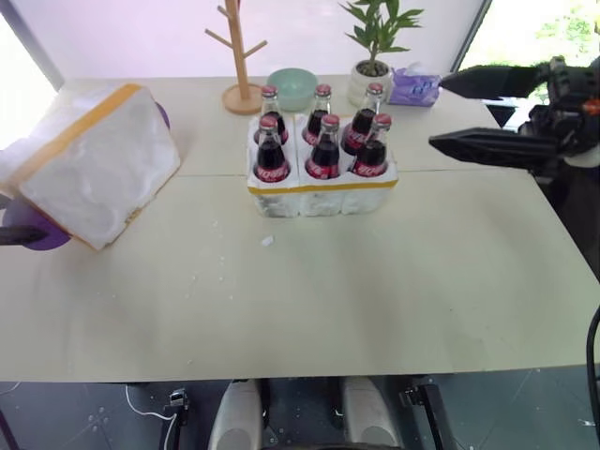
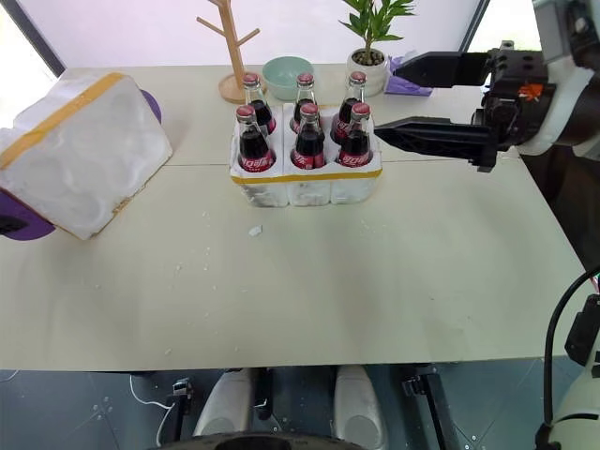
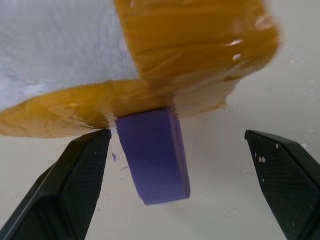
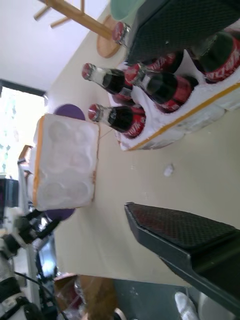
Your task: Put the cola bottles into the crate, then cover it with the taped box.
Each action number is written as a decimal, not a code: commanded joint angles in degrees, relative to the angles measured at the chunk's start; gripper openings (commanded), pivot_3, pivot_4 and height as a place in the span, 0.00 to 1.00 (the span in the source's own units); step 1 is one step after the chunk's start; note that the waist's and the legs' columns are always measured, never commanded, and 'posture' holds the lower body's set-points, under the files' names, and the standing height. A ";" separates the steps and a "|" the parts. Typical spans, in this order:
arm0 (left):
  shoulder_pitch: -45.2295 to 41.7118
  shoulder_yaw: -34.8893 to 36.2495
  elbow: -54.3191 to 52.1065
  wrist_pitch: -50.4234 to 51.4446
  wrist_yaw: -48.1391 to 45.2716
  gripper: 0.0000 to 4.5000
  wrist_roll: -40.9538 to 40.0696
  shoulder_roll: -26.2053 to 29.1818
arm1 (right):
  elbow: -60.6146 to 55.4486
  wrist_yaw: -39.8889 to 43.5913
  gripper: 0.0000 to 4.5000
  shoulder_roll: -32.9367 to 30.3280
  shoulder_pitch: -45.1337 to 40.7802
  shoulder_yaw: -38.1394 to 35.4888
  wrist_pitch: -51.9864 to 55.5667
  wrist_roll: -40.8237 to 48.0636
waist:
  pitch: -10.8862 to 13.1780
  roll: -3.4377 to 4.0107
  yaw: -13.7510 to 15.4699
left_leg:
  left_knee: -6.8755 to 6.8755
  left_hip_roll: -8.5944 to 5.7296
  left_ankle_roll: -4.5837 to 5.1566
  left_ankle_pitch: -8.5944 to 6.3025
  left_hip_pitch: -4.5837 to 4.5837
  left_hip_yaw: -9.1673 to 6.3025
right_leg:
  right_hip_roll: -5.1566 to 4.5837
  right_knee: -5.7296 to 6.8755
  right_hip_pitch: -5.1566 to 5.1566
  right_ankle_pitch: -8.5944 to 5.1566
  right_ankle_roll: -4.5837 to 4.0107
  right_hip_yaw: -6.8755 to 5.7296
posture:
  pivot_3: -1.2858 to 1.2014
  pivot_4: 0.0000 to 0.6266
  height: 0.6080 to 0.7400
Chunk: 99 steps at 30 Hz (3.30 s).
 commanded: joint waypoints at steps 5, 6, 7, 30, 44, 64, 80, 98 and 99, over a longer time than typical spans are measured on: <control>-9.52 -3.36 9.53 -4.28 6.02 1.00 6.29 -3.78 | -4.90 -4.54 0.99 -2.09 3.71 -6.58 1.56 4.07 | -0.01 -0.03 0.00 | 0.25 0.04 0.00 -0.01 -0.01 -0.03 | 0.00 0.01 0.12 -0.01 -0.02 0.01 | 0.52 0.24 1.00; -10.19 -3.30 10.16 -4.33 6.12 1.00 6.39 -4.21 | -5.37 -4.94 0.99 -2.22 4.36 -7.02 1.67 4.50 | -0.01 -0.03 0.01 | 0.30 0.04 0.01 -0.01 -0.03 -0.03 | -0.01 0.01 0.13 -0.02 -0.03 0.01 | 0.52 0.24 1.00; -10.62 -3.23 10.65 -4.25 5.85 0.94 6.46 -4.49 | -6.01 -5.34 1.00 -2.37 5.11 -7.50 1.72 4.91 | 0.00 -0.05 0.02 | 0.33 0.04 0.01 -0.01 -0.05 -0.04 | -0.01 0.01 0.13 -0.02 -0.03 0.01 | 0.52 0.24 1.00; -18.42 5.00 -4.04 -26.60 33.32 0.07 2.90 -11.79 | -4.60 -7.36 1.00 -3.25 15.29 -7.05 -3.69 1.69 | 0.03 -0.40 0.89 | 0.62 0.00 0.02 -0.02 -0.06 -0.13 | -0.08 0.02 0.33 0.04 0.07 -0.01 | 0.52 0.24 1.00; -9.92 -8.47 -34.92 -28.34 54.45 0.07 24.64 -27.09 | -6.24 -13.99 1.00 0.39 18.41 -9.90 -2.60 3.90 | 0.02 -0.39 1.13 | 0.63 0.00 0.04 -0.02 0.08 -0.16 | 0.06 0.01 0.49 0.19 0.33 0.06 | 0.52 0.24 1.00; -4.75 -11.76 -46.80 -28.90 58.96 0.07 36.85 -27.60 | -7.82 -19.63 1.00 1.30 24.55 -14.81 -2.21 7.67 | -0.02 -0.40 1.33 | 0.70 -0.01 0.04 -0.02 0.12 -0.32 | 0.10 -0.06 0.67 0.20 0.33 0.04 | 0.52 0.24 1.00; 3.02 -12.58 -46.65 -31.63 62.07 0.98 38.94 -25.63 | -7.24 -18.71 1.00 1.32 25.74 -13.63 -3.64 6.83 | -0.03 -0.40 1.30 | 0.69 -0.01 0.05 -0.02 0.12 -0.33 | 0.10 -0.06 0.67 0.20 0.33 0.05 | 0.52 0.24 1.00; 16.24 26.14 -55.87 39.81 20.67 0.98 -57.37 -16.25 | -4.60 -12.80 1.00 0.44 31.62 -9.66 -10.12 -1.98 | -0.05 -0.36 0.85 | 0.77 0.01 0.02 0.01 0.29 -0.59 | 0.17 -0.07 0.95 0.18 0.33 -0.09 | 0.52 0.24 1.00; 15.71 25.32 -54.85 42.29 17.63 0.98 -58.08 -14.01 | -3.91 -12.46 1.00 0.51 30.91 -8.79 -10.77 -2.64 | -0.06 -0.33 0.69 | 0.73 0.01 0.02 0.01 0.32 -0.59 | 0.17 -0.08 0.97 0.17 0.32 -0.09 | 0.52 0.24 1.00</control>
